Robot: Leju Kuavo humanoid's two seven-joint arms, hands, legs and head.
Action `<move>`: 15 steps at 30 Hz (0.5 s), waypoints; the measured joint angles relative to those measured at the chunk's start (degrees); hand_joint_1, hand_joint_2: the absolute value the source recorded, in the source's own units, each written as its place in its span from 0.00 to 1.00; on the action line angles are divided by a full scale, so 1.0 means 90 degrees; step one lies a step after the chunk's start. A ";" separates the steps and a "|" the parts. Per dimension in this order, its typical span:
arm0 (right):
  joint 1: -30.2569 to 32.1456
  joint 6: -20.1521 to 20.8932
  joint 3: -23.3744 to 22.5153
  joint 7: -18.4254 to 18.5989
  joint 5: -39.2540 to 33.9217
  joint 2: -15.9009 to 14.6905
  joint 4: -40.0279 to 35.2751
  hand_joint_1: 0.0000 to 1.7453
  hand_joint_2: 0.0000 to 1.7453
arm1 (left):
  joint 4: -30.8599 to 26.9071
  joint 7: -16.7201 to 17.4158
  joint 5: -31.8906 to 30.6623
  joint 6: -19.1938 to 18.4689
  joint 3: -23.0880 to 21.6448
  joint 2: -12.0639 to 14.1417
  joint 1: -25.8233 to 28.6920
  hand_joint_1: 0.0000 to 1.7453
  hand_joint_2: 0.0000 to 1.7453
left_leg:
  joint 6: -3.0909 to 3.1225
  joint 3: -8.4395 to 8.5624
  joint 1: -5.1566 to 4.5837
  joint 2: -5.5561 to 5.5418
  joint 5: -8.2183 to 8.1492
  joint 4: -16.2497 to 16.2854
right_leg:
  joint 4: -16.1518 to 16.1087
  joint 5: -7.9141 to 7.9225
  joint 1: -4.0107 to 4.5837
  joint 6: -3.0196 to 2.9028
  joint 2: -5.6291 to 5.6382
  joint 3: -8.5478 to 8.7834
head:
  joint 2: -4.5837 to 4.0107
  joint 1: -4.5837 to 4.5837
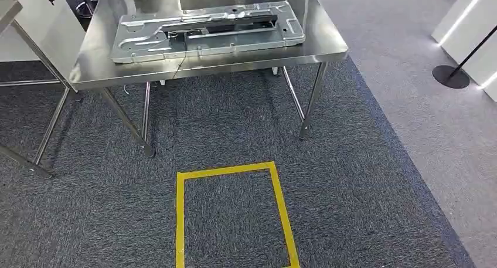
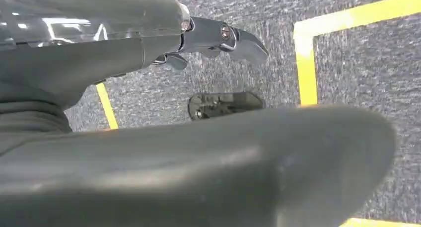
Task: Take the parts from the cabinet and place them on the table.
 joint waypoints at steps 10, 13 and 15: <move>0.0009 0.0354 -0.0083 0.0476 -0.0233 0.0000 0.0005 0.00 0.00 | 0.0000 0.0466 0.0019 0.0007 -0.0022 0.0019 -0.0004 0.00 0.00 | 0.0241 -0.0210 0.0010 0.0038 0.0081 -0.0138 | 0.2066 -0.0912 -0.0088 0.0285 0.0041 -0.0883 | 0.0000 0.0000; 0.0004 0.0347 -0.0112 0.0476 -0.0250 0.0000 0.0005 0.00 1.00 | 0.0000 0.0469 0.0019 0.0007 -0.0046 0.0017 -0.0008 0.00 0.00 | 0.0225 -0.0226 0.0012 0.0036 0.0070 -0.0090 | 0.1393 -0.0521 -0.0109 0.0280 0.0041 -0.0483 | 0.0000 0.0000; 0.0004 0.0347 -0.0112 0.0476 -0.0250 0.0000 0.0005 0.00 1.00 | 0.0000 0.0469 0.0019 0.0007 -0.0046 0.0017 -0.0008 0.00 0.00 | 0.0225 -0.0226 0.0012 0.0036 0.0070 -0.0090 | 0.1393 -0.0521 -0.0109 0.0280 0.0041 -0.0483 | 0.0000 0.0000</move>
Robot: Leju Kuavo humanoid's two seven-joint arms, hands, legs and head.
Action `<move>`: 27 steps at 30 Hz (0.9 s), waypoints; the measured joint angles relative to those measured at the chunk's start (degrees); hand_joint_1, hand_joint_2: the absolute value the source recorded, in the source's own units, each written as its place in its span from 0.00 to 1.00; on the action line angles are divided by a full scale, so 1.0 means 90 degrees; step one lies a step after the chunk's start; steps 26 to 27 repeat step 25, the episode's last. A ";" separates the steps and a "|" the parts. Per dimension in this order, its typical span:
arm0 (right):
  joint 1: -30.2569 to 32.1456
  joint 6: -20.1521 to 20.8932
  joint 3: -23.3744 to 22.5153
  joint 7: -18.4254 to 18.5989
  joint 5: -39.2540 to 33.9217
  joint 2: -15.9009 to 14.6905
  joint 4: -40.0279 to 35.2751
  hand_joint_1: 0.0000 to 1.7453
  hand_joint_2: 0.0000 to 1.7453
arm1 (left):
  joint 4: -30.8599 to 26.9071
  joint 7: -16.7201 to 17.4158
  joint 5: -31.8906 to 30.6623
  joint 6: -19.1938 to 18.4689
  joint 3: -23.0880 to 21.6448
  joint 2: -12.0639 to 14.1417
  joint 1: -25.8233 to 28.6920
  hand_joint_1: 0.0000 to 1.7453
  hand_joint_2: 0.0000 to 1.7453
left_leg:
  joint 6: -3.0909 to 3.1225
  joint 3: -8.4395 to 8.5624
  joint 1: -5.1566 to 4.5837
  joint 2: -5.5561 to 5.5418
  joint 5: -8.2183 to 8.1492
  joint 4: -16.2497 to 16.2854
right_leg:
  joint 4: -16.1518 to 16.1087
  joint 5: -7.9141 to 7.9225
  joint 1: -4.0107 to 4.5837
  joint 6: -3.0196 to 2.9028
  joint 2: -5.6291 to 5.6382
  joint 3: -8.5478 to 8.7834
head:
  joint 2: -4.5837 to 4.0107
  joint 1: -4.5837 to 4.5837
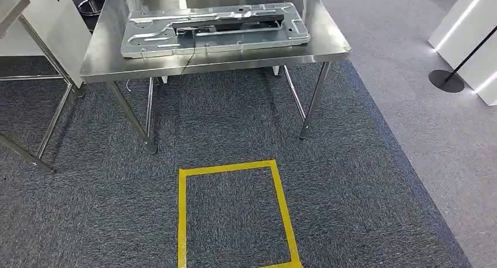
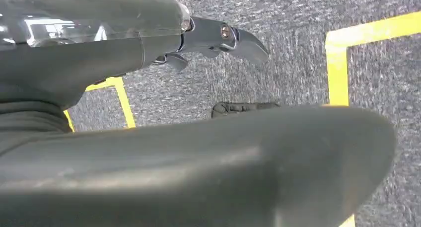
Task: Take the parts from the cabinet and place them on the table.
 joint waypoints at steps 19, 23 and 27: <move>-0.0024 -0.0036 -0.0150 -0.0274 -0.0082 0.0000 0.0000 0.00 1.00 | 0.0000 0.0005 0.0109 0.0172 -0.0039 0.0015 -0.0029 0.00 1.00 | -0.0208 -0.0010 -0.0010 -0.0001 0.0045 -0.0028 | -0.1358 0.0383 0.0073 -0.0271 0.0003 0.0671 | 0.0000 -0.0002; 0.0061 0.0054 0.0102 -0.0338 -0.0581 -0.0024 -0.0044 0.00 1.00 | -0.0044 0.0141 -0.0209 0.0185 0.0207 0.0015 0.0072 0.00 0.00 | -0.0209 -0.0018 -0.0014 0.0000 0.0046 -0.0015 | -0.1359 0.0390 0.0067 -0.0263 0.0005 0.0672 | 0.0000 -0.0002; 0.0122 0.0105 0.0270 -0.0403 -0.0841 -0.0046 -0.0085 0.00 1.00 | -0.0085 0.0204 -0.0411 0.0182 0.0340 0.0012 0.0139 0.00 0.00 | -0.0209 -0.0025 -0.0017 0.0000 0.0045 -0.0009 | -0.1359 0.0394 0.0062 -0.0256 0.0004 0.0671 | 0.0000 -0.0002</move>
